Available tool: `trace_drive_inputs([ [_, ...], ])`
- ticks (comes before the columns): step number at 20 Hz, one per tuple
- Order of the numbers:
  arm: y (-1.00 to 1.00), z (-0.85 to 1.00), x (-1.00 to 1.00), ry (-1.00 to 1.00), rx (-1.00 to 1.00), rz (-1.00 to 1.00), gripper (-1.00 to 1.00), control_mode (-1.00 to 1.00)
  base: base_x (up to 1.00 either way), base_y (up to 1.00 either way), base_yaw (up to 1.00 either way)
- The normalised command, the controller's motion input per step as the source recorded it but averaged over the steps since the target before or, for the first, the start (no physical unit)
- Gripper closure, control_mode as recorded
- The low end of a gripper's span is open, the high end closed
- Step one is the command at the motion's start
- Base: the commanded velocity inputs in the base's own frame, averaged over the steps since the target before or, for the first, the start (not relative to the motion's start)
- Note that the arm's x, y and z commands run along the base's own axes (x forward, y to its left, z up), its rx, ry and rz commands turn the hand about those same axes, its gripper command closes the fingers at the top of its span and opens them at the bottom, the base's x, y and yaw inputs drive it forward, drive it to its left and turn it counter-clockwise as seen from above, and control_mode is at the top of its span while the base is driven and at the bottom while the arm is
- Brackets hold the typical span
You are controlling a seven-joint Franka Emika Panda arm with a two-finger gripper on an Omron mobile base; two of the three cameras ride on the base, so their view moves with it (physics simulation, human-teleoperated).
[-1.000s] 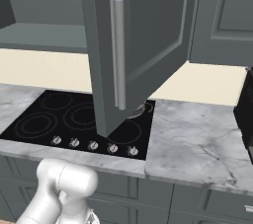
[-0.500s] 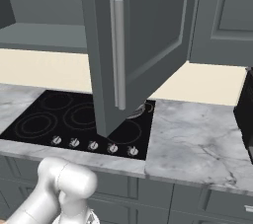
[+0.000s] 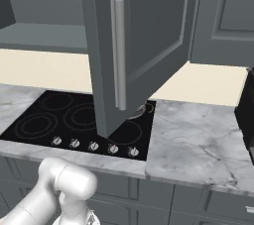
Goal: Open the cabinet and move the ladle to the pot. Then close the cabinet.
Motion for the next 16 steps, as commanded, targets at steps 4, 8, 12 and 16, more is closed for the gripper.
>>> trace_drive_inputs([
  [4,0.21,-0.04,0.39,0.00,0.00,0.00,-1.00,-1.00,0.00,0.00,0.00],
  [8,0.20,-0.03,0.52,0.00,0.00,0.00,-1.00,-1.00,0.00,0.00,0.00],
  [12,0.04,0.00,0.54,0.00,0.00,0.00,-1.00,-1.00,0.00,0.00,0.00],
  [16,0.00,0.00,0.48,0.00,0.00,0.00,-1.00,-1.00,0.00,0.00,0.00],
])
